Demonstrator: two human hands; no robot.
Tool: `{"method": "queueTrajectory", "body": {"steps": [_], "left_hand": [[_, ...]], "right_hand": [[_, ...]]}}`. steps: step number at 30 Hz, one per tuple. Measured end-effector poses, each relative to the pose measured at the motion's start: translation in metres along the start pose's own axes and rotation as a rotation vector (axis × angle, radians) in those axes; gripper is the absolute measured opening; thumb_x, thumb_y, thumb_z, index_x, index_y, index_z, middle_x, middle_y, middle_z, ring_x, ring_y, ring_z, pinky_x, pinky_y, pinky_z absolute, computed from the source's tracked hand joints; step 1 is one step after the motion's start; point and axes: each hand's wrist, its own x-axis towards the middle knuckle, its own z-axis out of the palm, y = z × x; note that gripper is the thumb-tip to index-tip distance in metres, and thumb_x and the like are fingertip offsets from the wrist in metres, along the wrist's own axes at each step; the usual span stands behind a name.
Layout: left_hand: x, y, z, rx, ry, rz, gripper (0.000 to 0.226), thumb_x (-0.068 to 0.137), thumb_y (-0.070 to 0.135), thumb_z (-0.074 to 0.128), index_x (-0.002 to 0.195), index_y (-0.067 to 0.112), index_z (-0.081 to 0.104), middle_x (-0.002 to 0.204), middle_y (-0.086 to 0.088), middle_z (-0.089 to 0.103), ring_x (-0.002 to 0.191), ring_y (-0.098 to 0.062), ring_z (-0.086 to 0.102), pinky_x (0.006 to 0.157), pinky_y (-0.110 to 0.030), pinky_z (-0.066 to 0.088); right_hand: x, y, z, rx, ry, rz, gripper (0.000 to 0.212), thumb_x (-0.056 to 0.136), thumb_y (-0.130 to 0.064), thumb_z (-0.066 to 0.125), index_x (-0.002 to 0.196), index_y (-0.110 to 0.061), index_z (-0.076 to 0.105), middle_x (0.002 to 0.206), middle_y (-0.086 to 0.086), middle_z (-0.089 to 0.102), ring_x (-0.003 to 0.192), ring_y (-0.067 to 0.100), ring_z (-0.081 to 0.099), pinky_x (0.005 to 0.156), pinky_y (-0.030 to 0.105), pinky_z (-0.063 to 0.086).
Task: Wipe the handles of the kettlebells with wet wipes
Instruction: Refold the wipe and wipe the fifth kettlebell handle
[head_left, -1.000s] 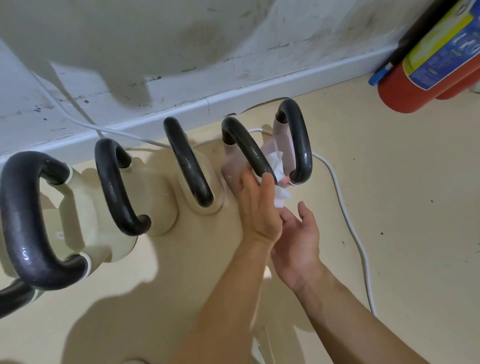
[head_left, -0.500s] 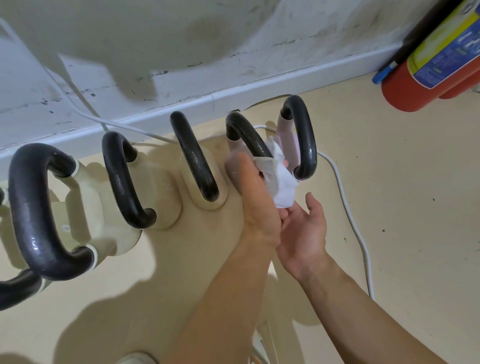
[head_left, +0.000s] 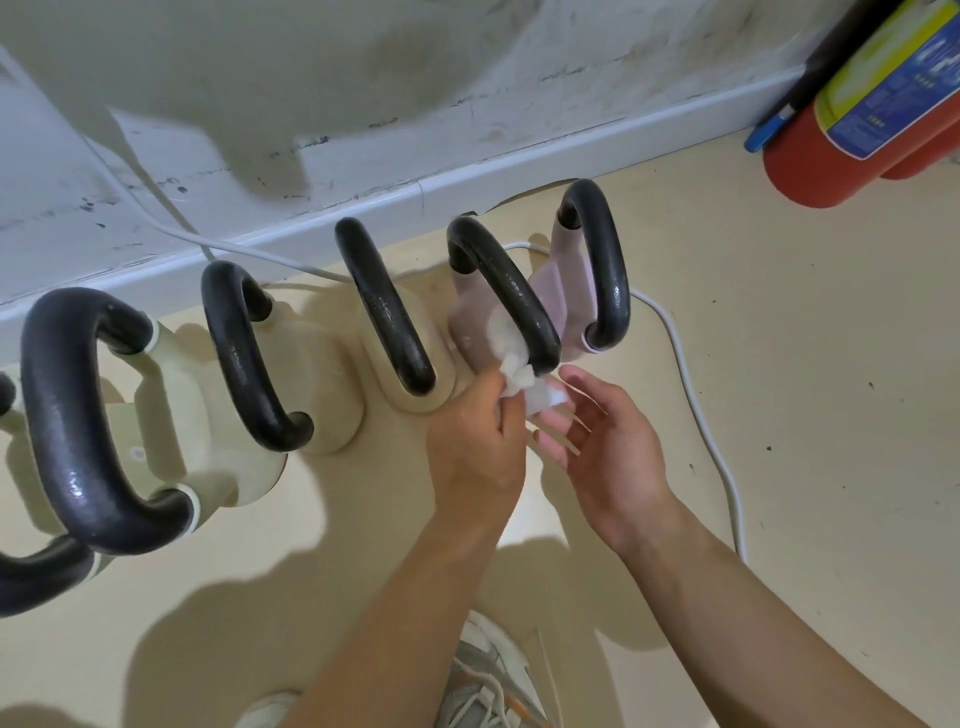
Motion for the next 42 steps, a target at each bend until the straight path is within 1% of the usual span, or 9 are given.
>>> {"method": "queueTrajectory", "body": {"steps": [5,9,14,20,27,31,35,38,42], "left_hand": [[-0.023,-0.006,-0.011,-0.064,0.08,-0.294,0.012,0.088,0.031,0.071,0.083,0.026,0.063,0.069,0.011,0.066,0.064,-0.004,0.06,0.054,-0.019,0.045],[-0.031,0.007,-0.011,-0.272,-0.025,-0.538,0.026,0.081,0.017,0.08,0.099,0.024,0.062,0.084,0.015,0.069,0.072,0.001,0.066,0.057,-0.011,0.047],[-0.022,0.008,-0.011,-0.673,-0.152,-0.782,0.041,0.073,0.031,0.075,0.109,0.011,0.072,0.104,-0.015,0.075,0.1,-0.035,0.071,0.088,-0.05,0.057],[-0.005,0.008,-0.016,-0.918,-0.256,-0.73,0.075,0.08,0.047,0.07,0.129,-0.008,0.056,0.13,-0.038,0.055,0.123,-0.052,0.053,0.106,-0.062,0.04],[0.001,0.012,-0.016,-0.903,-0.15,-0.799,0.038,0.091,0.051,0.051,0.067,0.022,0.048,0.074,0.007,0.058,0.082,-0.014,0.056,0.077,-0.033,0.035],[-0.003,0.01,-0.011,-0.478,-0.063,-0.584,0.026,0.078,0.044,0.062,0.089,0.024,0.075,0.096,0.017,0.071,0.093,-0.004,0.063,0.08,-0.023,0.046],[-0.014,0.01,-0.002,-0.028,-0.118,-0.354,0.036,0.085,0.04,0.06,0.12,0.033,0.065,0.114,0.015,0.053,0.101,-0.002,0.054,0.086,-0.026,0.05],[-0.019,0.016,0.006,0.037,-0.193,-0.368,0.048,0.091,0.033,0.061,0.137,0.03,0.05,0.113,0.014,0.042,0.096,0.003,0.047,0.08,-0.007,0.042],[-0.018,0.026,0.009,-0.157,-0.187,-0.371,0.035,0.085,0.029,0.055,0.12,0.031,0.053,0.112,0.014,0.046,0.1,-0.001,0.054,0.075,-0.006,0.043]], "right_hand": [[-0.018,-0.005,-0.006,-0.185,-0.171,-0.147,0.024,0.092,-0.034,0.058,0.097,-0.013,0.069,0.087,0.005,0.07,0.075,0.017,0.064,0.072,0.032,0.05],[-0.021,-0.005,-0.011,-0.349,-0.312,-0.163,0.035,0.068,-0.033,0.085,0.097,-0.018,0.074,0.088,0.013,0.063,0.088,0.029,0.059,0.09,0.049,0.049],[-0.015,-0.018,-0.021,-0.392,-0.417,-0.083,0.035,0.072,-0.023,0.086,0.102,-0.014,0.072,0.086,0.01,0.062,0.082,0.028,0.058,0.083,0.041,0.047],[-0.012,-0.023,-0.029,-0.446,-0.476,-0.088,0.022,0.081,-0.035,0.081,0.087,-0.017,0.071,0.076,0.012,0.052,0.066,0.043,0.04,0.067,0.044,0.026],[-0.01,-0.043,-0.024,-0.2,-0.201,-0.142,0.009,0.09,-0.013,0.053,0.083,-0.011,0.059,0.073,0.004,0.057,0.067,0.019,0.053,0.063,0.033,0.04],[-0.008,-0.044,-0.014,-0.594,0.077,-0.513,0.015,0.097,-0.012,0.059,0.086,-0.021,0.063,0.076,-0.012,0.062,0.07,0.008,0.058,0.066,0.02,0.045],[-0.008,-0.041,-0.009,-1.083,0.347,-0.903,0.012,0.096,-0.017,0.061,0.095,-0.027,0.069,0.088,-0.01,0.053,0.08,0.013,0.056,0.069,0.022,0.041],[-0.008,-0.039,0.001,-1.19,0.334,-0.839,0.01,0.098,-0.022,0.056,0.096,-0.024,0.065,0.064,-0.01,0.056,0.061,0.016,0.057,0.058,0.033,0.044],[-0.012,-0.026,0.013,-1.034,0.248,-0.656,0.013,0.099,-0.014,0.048,0.106,-0.024,0.053,0.085,-0.005,0.071,0.076,0.015,0.068,0.066,0.034,0.054]]}}
